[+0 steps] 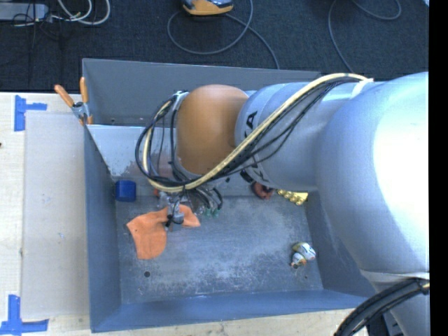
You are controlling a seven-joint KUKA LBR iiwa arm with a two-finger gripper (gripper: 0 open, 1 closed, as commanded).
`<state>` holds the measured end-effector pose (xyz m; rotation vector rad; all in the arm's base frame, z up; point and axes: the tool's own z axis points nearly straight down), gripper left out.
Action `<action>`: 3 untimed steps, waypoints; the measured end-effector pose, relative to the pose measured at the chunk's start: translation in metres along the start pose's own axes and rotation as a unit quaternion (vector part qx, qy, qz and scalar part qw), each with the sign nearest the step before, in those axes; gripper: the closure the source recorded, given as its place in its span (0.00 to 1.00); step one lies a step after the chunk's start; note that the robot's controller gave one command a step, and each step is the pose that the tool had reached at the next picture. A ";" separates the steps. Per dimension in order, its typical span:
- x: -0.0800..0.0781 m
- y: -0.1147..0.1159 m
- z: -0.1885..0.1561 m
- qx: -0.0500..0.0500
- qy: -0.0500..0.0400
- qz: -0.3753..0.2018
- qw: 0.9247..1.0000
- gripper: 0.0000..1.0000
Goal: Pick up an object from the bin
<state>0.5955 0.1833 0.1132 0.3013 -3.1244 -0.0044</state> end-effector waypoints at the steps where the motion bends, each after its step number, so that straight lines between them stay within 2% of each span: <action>1: 0.000 0.001 -0.006 0.000 0.001 -0.001 1.000 1.00; 2: 0.001 0.006 -0.025 0.000 0.000 -0.007 1.000 1.00; 3: -0.006 0.003 -0.065 0.000 0.002 -0.021 1.000 1.00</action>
Offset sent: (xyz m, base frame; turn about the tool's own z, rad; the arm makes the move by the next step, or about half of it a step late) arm -0.0022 0.0074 0.0283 -0.0211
